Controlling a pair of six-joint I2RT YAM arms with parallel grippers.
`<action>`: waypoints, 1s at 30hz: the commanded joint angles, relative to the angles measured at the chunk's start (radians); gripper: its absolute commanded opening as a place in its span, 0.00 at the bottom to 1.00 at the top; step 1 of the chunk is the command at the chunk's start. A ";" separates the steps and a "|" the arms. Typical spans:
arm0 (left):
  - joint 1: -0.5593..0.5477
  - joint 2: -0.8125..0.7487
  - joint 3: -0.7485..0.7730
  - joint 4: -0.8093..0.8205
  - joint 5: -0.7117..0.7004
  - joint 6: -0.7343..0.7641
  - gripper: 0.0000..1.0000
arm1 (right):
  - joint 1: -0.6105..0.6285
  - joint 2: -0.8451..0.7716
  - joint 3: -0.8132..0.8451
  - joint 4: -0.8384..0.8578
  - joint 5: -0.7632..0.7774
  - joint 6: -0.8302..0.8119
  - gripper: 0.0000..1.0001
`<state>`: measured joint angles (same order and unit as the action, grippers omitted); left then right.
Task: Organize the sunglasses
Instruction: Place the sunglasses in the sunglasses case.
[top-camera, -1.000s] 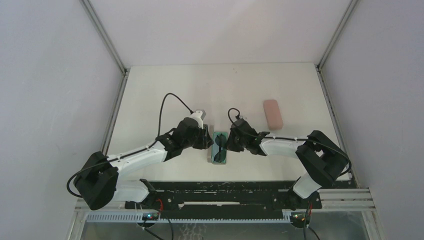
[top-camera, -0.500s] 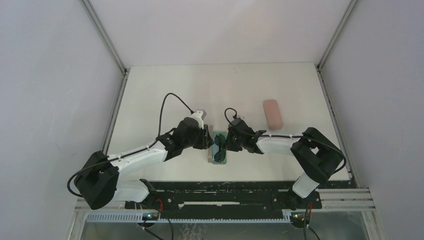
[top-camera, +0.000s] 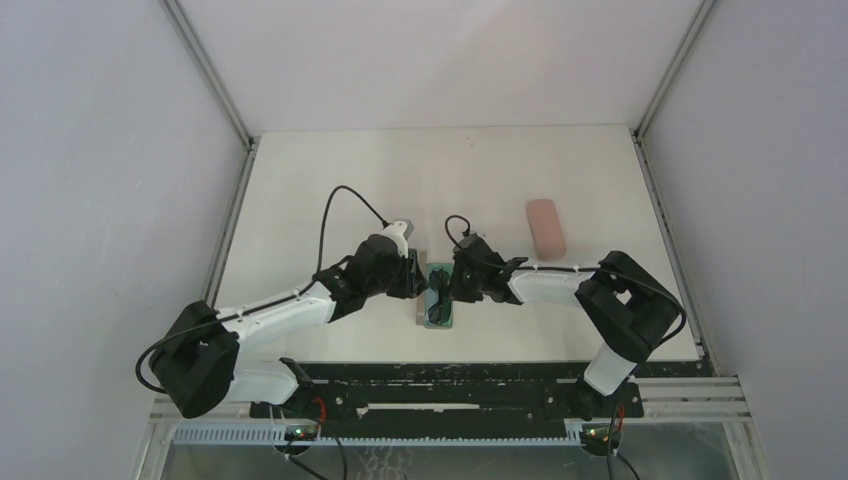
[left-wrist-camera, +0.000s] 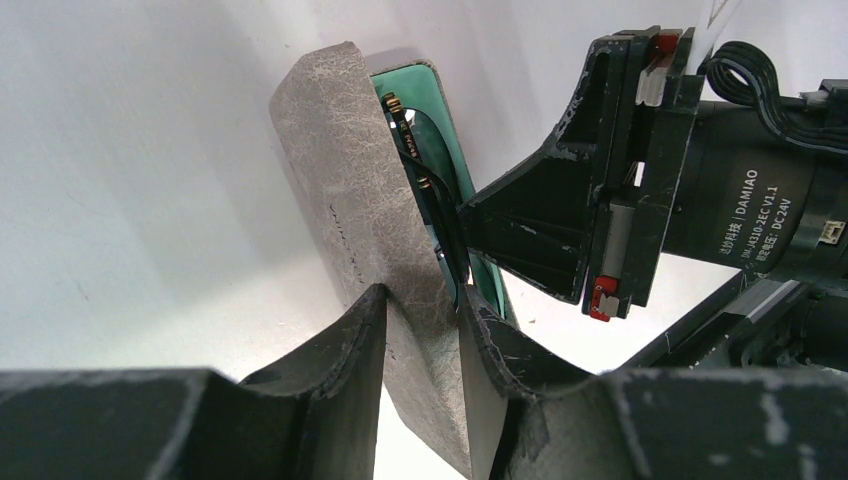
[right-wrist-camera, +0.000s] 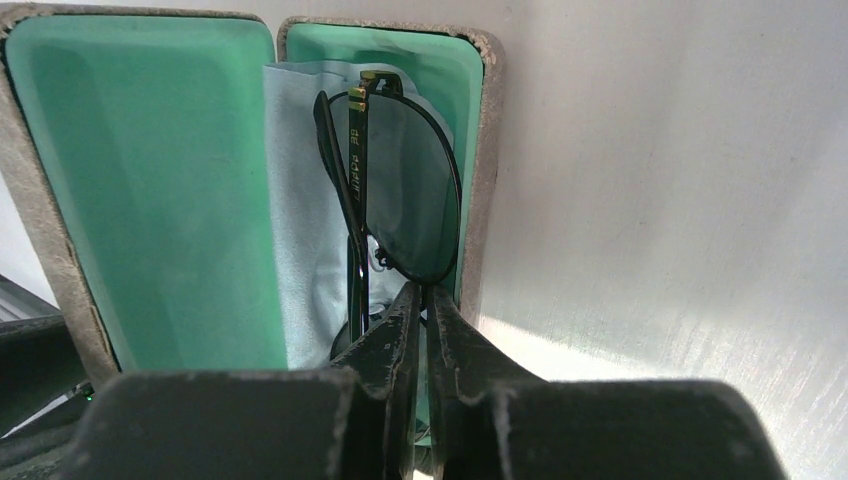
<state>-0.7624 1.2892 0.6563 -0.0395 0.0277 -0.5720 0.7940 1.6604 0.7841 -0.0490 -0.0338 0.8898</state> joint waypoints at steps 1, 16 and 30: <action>0.005 0.009 0.046 -0.003 0.007 0.027 0.36 | 0.020 0.040 0.043 -0.041 0.037 -0.039 0.03; 0.004 0.000 0.045 -0.016 -0.002 0.029 0.36 | 0.027 -0.083 0.066 -0.035 0.004 -0.112 0.13; 0.005 -0.020 0.058 -0.034 -0.005 0.035 0.37 | 0.010 -0.154 0.064 -0.135 0.085 -0.132 0.13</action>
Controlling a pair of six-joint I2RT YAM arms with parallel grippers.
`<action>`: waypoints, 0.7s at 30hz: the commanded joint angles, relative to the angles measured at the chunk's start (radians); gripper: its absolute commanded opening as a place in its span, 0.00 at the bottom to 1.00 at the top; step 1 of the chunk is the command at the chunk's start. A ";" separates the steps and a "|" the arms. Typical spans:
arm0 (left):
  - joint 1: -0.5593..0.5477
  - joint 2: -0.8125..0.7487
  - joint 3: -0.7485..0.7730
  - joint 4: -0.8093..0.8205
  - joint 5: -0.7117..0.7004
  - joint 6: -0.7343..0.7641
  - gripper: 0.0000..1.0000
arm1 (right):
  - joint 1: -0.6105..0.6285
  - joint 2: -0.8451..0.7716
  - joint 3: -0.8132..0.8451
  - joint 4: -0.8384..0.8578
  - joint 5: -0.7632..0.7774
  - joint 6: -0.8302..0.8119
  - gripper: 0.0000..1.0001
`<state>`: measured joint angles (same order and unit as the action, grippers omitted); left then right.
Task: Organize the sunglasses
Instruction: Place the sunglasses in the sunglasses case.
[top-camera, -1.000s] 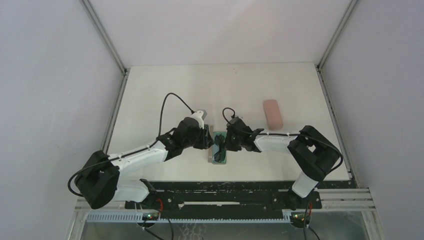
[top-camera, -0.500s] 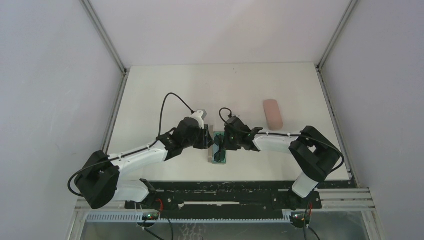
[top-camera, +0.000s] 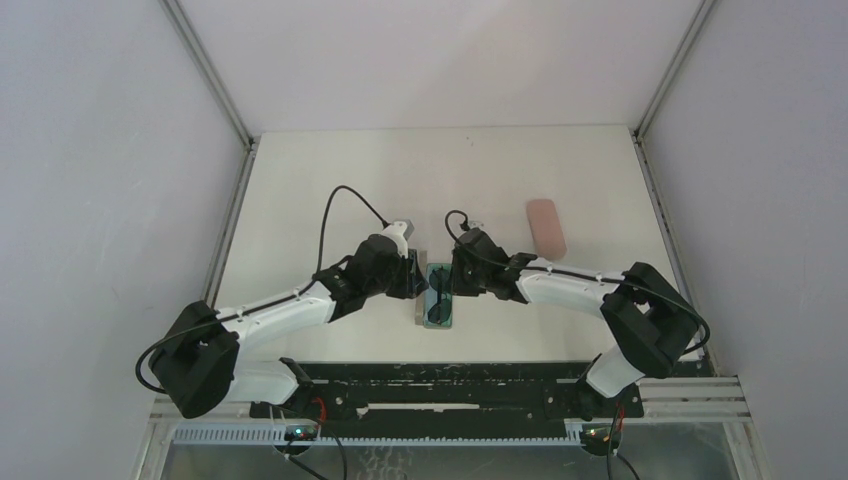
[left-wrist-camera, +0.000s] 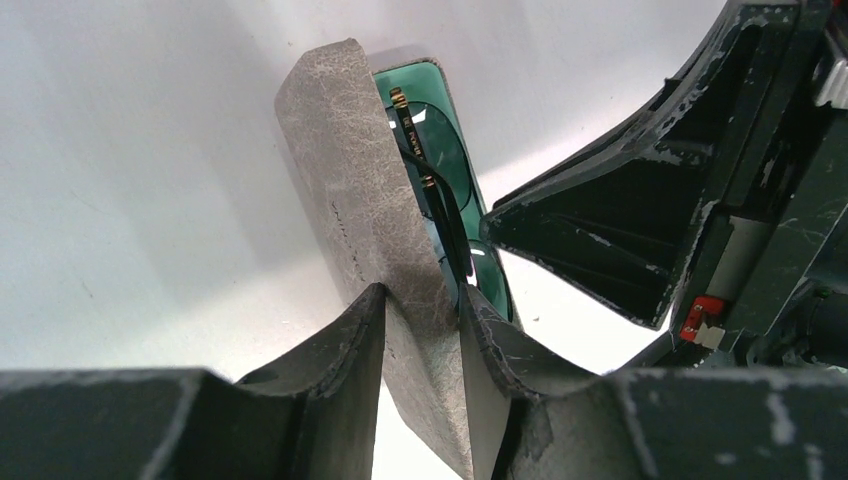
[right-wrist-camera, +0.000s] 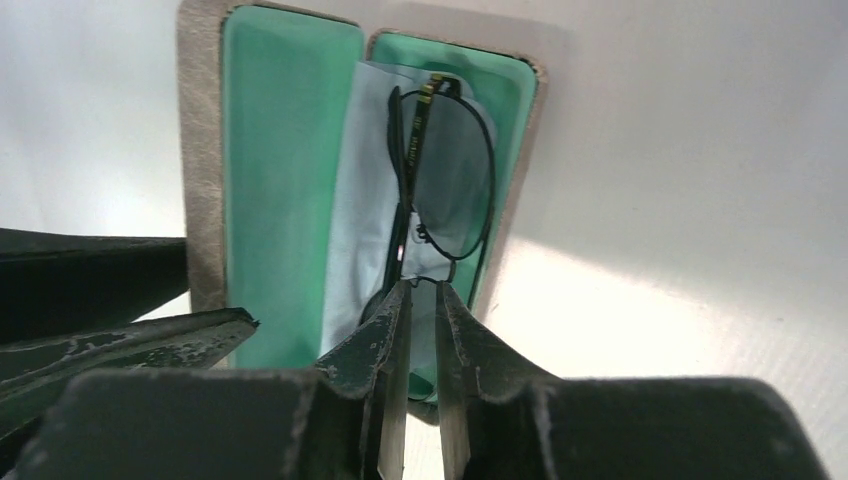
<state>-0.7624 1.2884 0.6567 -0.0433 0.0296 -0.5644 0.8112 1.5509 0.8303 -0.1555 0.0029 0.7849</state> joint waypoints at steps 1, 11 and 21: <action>0.005 -0.020 0.059 -0.030 -0.009 0.028 0.37 | -0.009 -0.045 0.015 -0.032 0.054 -0.029 0.13; 0.005 -0.013 0.062 -0.031 -0.006 0.029 0.37 | -0.018 -0.033 0.015 -0.033 0.033 -0.038 0.11; 0.004 -0.012 0.059 -0.030 -0.003 0.030 0.37 | -0.017 0.011 0.015 0.018 -0.040 -0.041 0.09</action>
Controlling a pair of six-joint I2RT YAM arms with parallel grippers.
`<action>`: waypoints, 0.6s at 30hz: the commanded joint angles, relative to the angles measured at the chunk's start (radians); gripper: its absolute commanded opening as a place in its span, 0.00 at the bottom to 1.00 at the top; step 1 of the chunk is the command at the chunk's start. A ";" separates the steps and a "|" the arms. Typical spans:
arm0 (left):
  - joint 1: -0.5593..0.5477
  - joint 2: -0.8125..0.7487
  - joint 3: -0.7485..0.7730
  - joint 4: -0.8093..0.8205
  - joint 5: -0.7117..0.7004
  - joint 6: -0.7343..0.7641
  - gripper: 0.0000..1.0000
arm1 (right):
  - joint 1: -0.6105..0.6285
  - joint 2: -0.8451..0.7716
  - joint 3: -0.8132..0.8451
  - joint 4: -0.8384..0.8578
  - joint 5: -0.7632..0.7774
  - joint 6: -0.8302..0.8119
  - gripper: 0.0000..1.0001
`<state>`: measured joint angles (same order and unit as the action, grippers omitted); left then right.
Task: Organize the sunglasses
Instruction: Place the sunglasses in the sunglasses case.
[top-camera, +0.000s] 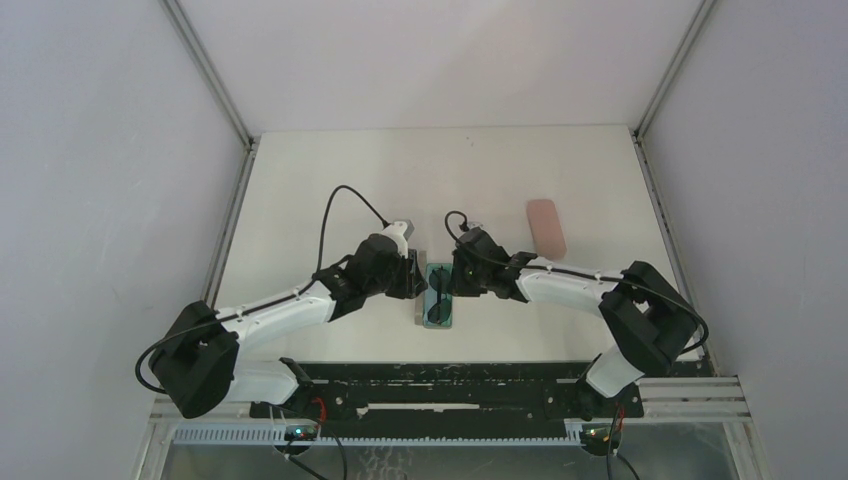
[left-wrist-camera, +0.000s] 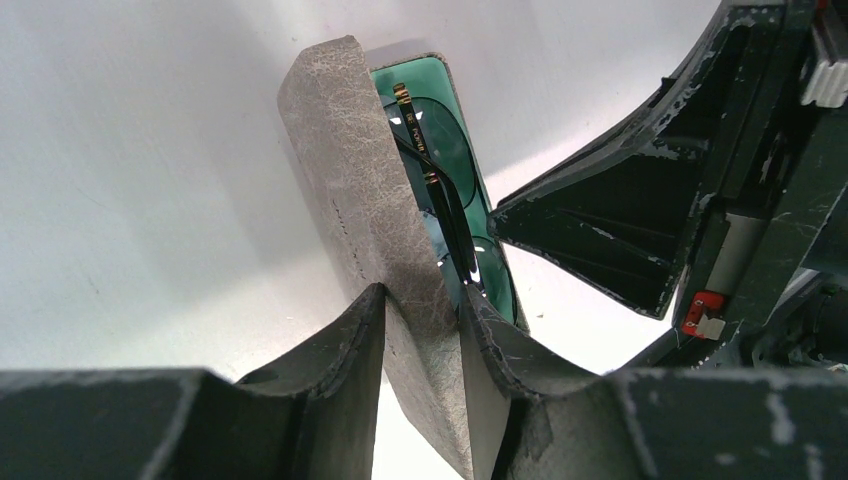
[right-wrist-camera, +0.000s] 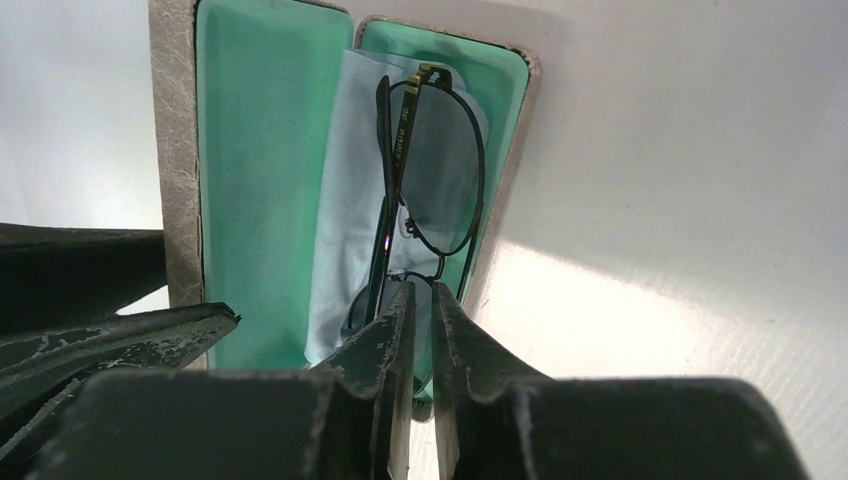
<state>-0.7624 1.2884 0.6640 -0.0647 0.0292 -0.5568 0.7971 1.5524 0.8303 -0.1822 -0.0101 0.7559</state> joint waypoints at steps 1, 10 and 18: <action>0.005 -0.010 0.052 -0.009 -0.003 0.021 0.37 | -0.002 0.014 0.015 0.048 -0.029 -0.013 0.09; 0.004 -0.003 0.057 -0.005 0.003 0.020 0.37 | -0.010 0.054 0.021 0.056 -0.043 -0.010 0.06; 0.005 -0.001 0.057 -0.004 0.004 0.021 0.37 | -0.010 0.103 0.041 0.064 -0.041 -0.019 0.04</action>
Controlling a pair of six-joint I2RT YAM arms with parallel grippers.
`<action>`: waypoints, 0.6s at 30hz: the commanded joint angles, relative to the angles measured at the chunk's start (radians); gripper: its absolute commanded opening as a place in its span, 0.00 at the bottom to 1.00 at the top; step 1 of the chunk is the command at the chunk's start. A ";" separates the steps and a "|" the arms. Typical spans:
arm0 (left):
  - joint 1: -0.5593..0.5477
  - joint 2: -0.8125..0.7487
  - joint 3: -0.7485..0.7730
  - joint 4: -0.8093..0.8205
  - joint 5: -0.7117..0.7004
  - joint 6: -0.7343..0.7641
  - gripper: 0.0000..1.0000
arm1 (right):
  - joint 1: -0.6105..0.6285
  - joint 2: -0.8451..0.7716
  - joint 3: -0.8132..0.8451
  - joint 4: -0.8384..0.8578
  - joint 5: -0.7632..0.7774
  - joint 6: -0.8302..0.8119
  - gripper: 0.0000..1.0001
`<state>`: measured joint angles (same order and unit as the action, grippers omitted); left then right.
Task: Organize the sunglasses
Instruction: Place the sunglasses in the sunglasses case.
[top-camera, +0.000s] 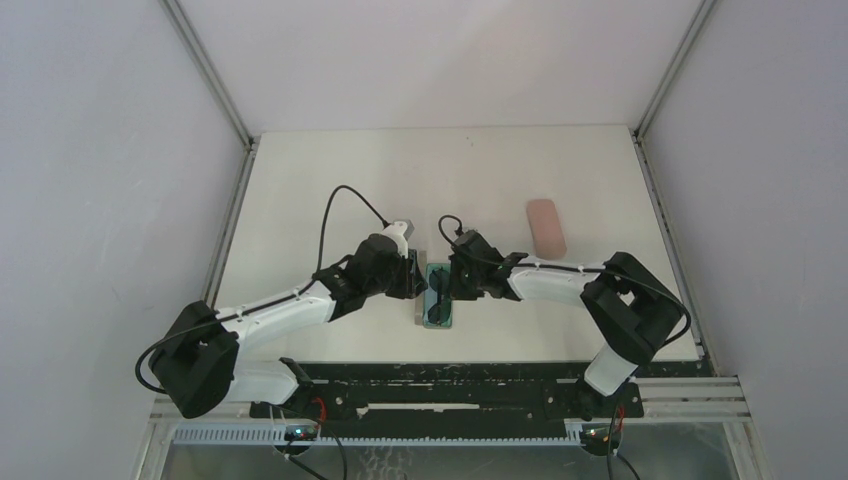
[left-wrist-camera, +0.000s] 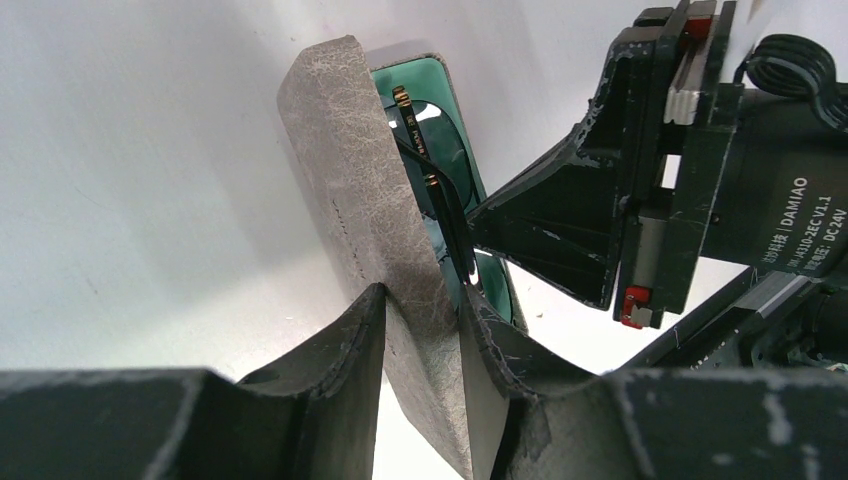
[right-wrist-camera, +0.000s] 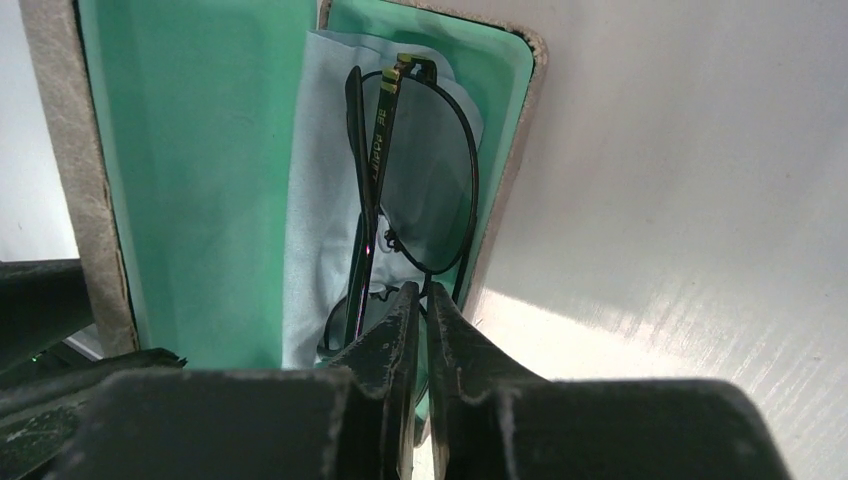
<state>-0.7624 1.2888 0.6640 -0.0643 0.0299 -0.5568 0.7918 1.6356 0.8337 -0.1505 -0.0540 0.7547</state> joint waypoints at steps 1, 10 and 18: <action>0.005 -0.003 0.057 -0.005 0.004 0.021 0.36 | -0.003 0.026 0.042 0.032 0.003 -0.020 0.04; 0.005 -0.003 0.058 -0.005 0.006 0.023 0.36 | 0.004 0.078 0.062 0.009 0.000 -0.022 0.02; 0.005 0.002 0.063 -0.005 0.009 0.024 0.36 | 0.008 0.099 0.061 -0.020 0.004 -0.025 0.01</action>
<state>-0.7624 1.2888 0.6643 -0.0643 0.0299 -0.5568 0.7921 1.7035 0.8803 -0.1677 -0.0620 0.7506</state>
